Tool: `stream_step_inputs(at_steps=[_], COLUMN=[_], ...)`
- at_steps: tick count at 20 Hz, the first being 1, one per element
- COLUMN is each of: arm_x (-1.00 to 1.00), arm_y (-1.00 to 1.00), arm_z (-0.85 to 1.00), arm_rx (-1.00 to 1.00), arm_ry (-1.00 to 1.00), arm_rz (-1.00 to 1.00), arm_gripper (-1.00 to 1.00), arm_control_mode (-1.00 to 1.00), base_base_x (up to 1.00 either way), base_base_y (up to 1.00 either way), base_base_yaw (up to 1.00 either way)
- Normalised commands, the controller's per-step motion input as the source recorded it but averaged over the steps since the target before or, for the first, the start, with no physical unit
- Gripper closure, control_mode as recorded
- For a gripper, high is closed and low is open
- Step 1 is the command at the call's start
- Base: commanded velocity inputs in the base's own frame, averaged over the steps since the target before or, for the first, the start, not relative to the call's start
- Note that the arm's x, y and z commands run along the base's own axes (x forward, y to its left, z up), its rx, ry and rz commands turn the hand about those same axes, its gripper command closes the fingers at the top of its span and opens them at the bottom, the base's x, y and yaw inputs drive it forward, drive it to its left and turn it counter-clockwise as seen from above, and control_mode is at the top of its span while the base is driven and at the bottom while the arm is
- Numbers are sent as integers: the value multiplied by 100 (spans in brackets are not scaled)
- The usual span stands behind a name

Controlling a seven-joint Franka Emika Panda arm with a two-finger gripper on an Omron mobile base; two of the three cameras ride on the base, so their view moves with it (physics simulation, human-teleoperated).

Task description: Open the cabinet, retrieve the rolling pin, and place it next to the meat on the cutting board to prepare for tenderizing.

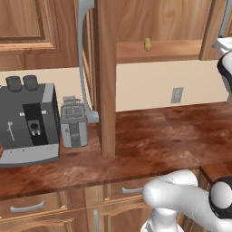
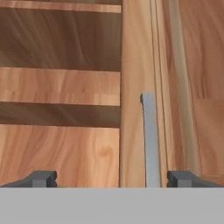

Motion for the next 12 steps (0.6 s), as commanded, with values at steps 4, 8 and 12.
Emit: stream_step_inputs(at_steps=[4,8,12], arm_x=[66,63,59], arm_y=[-39,-36,-39], arm_z=[0,0,0], arm_rx=[0,0,0], arm_ry=[2,2,0], arm_rz=[0,-1,-1], arm_gripper=[-100,-100,-100], arm_control_mode=[-100,-100,-100], base_base_x=[0,0,0], base_base_y=[0,0,0], base_base_yaw=[0,0,0])
